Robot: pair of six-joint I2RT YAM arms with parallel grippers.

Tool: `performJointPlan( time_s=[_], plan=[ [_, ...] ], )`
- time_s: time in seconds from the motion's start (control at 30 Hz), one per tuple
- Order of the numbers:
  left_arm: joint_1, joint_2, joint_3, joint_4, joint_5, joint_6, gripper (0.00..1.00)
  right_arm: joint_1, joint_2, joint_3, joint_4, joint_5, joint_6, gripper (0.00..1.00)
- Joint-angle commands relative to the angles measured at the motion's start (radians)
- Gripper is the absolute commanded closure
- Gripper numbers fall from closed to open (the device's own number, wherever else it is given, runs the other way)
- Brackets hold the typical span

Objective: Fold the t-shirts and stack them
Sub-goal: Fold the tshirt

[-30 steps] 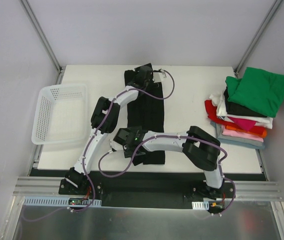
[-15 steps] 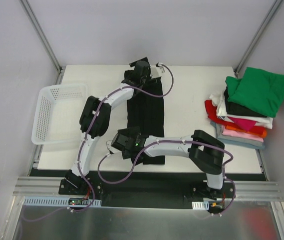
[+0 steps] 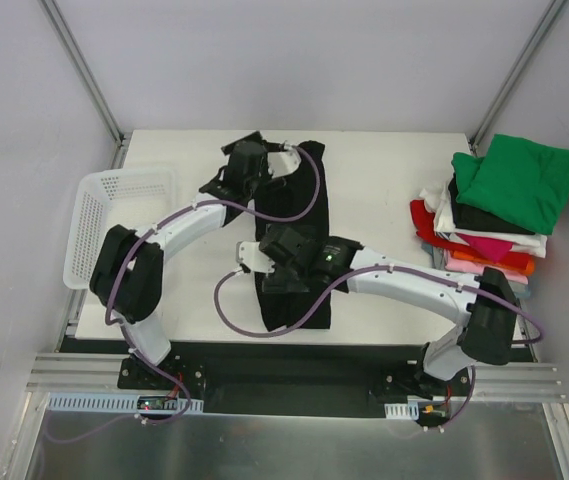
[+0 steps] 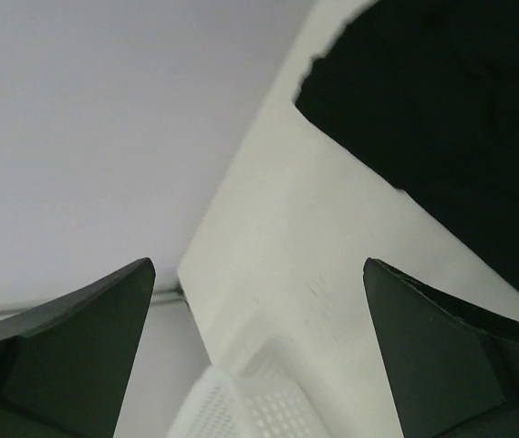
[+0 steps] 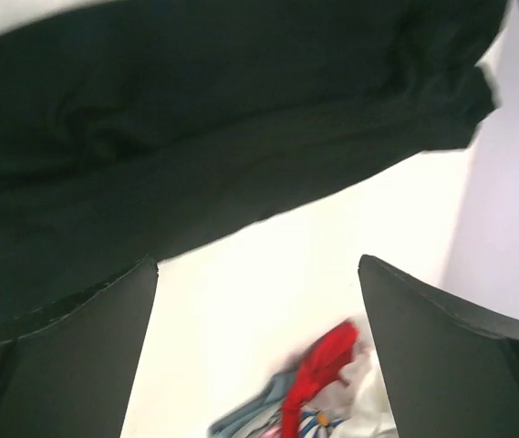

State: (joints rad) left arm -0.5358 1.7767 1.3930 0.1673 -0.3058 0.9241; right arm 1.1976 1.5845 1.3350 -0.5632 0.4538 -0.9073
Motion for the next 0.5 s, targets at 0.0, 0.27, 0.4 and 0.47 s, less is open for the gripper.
performJointPlan(
  time_s=[0.0, 0.27, 0.4, 0.47],
  plan=[
    [0.000, -0.149, -0.243, -0.046, -0.038, -0.067, 0.01, -0.050, -0.118, -0.029, -0.218, -0.234, 0.084, 0.04],
    [0.008, -0.312, -0.457, -0.057, -0.072, -0.107, 0.01, -0.056, -0.219, -0.220, -0.251, -0.238, 0.102, 0.04],
    [0.020, -0.333, -0.523, -0.057, -0.079, -0.120, 0.01, -0.081, -0.264, -0.252, -0.222, -0.247, 0.096, 0.04],
    [0.037, -0.344, -0.542, -0.057, -0.069, -0.134, 0.01, -0.084, -0.284, -0.261, -0.221, -0.260, 0.090, 0.04]
  ],
)
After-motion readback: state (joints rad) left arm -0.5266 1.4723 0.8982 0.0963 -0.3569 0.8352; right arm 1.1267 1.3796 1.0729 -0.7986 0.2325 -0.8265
